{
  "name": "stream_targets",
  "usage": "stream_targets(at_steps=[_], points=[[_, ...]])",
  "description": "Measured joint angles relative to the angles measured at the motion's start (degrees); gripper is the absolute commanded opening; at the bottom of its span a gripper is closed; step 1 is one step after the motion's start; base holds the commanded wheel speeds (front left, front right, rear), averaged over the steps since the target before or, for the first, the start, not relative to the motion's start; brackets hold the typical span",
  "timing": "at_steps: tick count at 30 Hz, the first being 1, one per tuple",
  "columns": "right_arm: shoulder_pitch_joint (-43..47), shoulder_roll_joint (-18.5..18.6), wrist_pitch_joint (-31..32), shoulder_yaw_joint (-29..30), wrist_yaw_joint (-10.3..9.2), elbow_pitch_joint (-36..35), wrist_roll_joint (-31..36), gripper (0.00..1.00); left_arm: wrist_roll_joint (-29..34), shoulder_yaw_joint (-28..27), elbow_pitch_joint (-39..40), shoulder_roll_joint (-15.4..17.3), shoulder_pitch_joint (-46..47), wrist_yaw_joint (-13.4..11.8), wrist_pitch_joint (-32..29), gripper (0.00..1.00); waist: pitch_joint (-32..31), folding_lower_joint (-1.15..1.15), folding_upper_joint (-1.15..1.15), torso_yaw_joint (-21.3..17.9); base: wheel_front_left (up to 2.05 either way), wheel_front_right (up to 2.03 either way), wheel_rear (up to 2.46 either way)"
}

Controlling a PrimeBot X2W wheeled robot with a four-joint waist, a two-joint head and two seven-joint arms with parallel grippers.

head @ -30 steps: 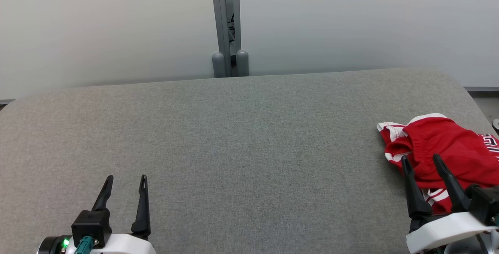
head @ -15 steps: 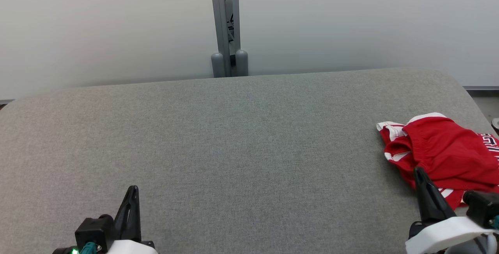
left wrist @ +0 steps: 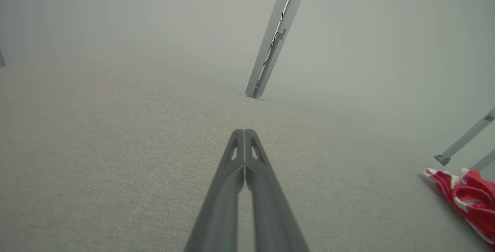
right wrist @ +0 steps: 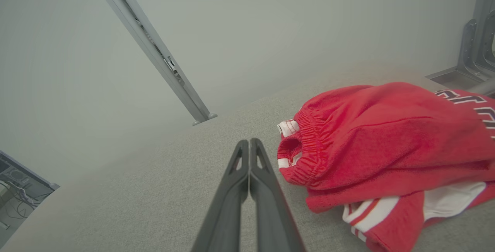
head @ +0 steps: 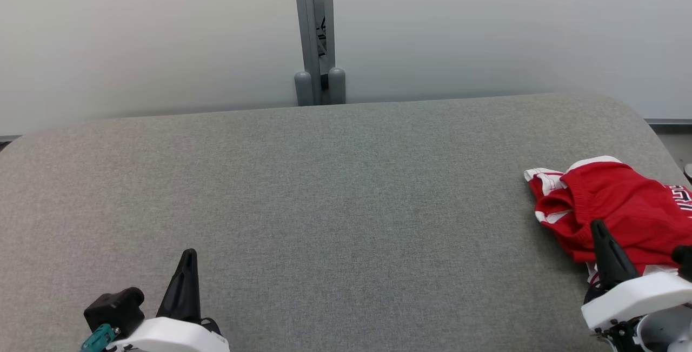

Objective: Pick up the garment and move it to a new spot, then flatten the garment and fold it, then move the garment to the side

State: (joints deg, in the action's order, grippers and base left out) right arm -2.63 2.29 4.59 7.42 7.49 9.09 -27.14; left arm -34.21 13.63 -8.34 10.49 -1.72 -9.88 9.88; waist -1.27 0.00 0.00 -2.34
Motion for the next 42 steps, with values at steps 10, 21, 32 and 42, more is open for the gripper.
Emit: stream_targets(at_steps=[10,21,32,42], points=[[-3.25,0.32,3.16,2.42,0.00,3.47,-8.24,0.00,-8.75,-0.54,-2.01,-0.88,2.35,2.67,0.73,0.00,0.17,0.00,0.00,0.23,0.00,0.00,0.00],[-6.53,1.07,6.09,4.63,-0.01,7.03,-16.47,0.00,-17.08,-1.12,-3.70,-2.14,4.36,4.90,1.33,0.00,0.36,0.00,0.00,0.48,0.00,0.00,0.00],[-9.43,1.63,9.10,6.51,-0.01,10.51,-24.68,0.00,-25.42,-1.67,-5.10,-3.10,5.92,7.27,2.00,0.00,0.58,0.00,0.00,0.75,0.00,0.00,0.00],[-11.45,2.04,10.92,7.47,-0.01,12.68,-30.29,0.00,-30.82,-1.97,-6.00,-3.90,7.23,8.89,2.50,0.00,0.74,0.00,0.00,0.95,0.00,0.00,0.00]])
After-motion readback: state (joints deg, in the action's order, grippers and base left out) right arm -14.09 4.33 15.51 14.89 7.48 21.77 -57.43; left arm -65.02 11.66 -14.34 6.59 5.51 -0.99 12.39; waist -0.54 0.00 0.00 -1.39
